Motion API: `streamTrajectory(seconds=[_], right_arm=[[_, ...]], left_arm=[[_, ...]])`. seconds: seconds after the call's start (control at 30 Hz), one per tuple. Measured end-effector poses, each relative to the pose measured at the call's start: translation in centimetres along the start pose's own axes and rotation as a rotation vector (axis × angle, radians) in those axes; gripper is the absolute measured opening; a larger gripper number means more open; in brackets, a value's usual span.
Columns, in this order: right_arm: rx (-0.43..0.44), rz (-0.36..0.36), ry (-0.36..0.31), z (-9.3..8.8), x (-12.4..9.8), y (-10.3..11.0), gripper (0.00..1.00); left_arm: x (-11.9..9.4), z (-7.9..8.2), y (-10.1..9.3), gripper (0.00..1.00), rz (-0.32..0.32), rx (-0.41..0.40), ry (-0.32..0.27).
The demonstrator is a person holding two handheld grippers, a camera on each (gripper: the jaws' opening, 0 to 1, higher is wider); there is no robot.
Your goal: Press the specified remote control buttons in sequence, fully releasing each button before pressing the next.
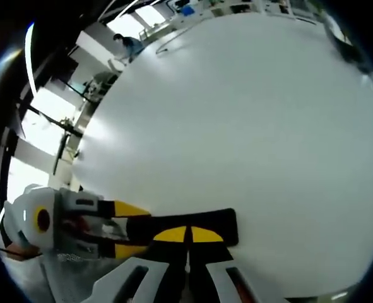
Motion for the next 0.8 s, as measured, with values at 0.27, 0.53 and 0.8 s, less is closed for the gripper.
streamTrajectory(seconds=[0.27,0.53,0.8], right_arm=[[0.045,0.026,0.017,0.2,0.0,-0.1,0.0],[0.071,0.032,0.023,0.1,-0.1,-0.2,0.0],[0.115,0.109,-0.01,0.5,-0.4,0.5,0.0]], left_arm=[[0.0,0.0,0.0,0.25,-0.003,0.004,0.0],[0.3,0.3,-0.3,0.25,-0.006,0.011,0.005],[0.5,0.6,-1.0,0.25,-0.028,0.068,0.023]])
Point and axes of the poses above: the point that each gripper's makers call its tool centre point, and the gripper's own axes: x roughly forward along the fingers, y roughly to its left, z roughly out of its top, the point moved 3 cm from there along -x, roughly backward along the fingers, and after that the axes turned 5 degrees about y, right-handed, at the moved point
